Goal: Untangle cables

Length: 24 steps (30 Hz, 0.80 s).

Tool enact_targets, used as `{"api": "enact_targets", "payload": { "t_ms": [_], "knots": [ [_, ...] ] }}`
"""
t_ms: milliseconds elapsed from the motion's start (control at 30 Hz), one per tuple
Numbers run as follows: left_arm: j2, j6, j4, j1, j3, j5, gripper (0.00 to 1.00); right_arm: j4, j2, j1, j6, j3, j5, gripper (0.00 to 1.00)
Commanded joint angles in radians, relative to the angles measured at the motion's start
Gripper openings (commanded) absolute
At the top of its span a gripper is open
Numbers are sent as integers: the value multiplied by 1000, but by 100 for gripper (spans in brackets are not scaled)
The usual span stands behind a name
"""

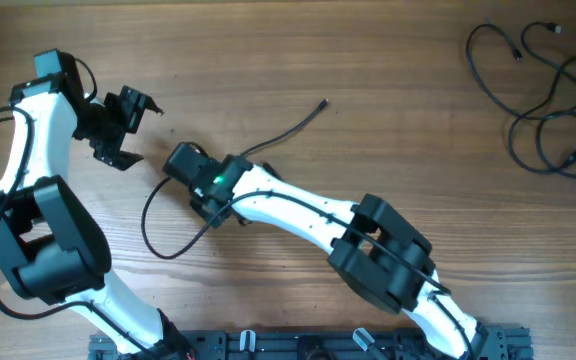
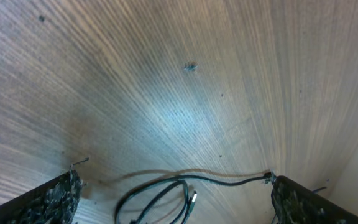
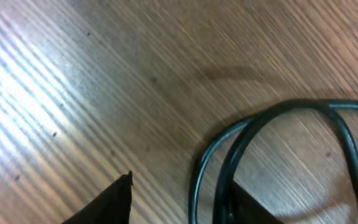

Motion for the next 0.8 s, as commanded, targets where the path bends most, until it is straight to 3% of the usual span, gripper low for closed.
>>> {"api": "enact_targets", "payload": {
  "t_ms": [0,300,767],
  "knots": [
    [-22,-9,-21,-3,10,-13,100,19,42,-11,-2,-4,56,43],
    [-22,-9,-29,-3,10,-13,100,35,45,-60,68,-4,36,39],
    [-22,-9,-33,-3,10,-13,100,58,76,-73,31,-4,-66,31]
  ]
}}
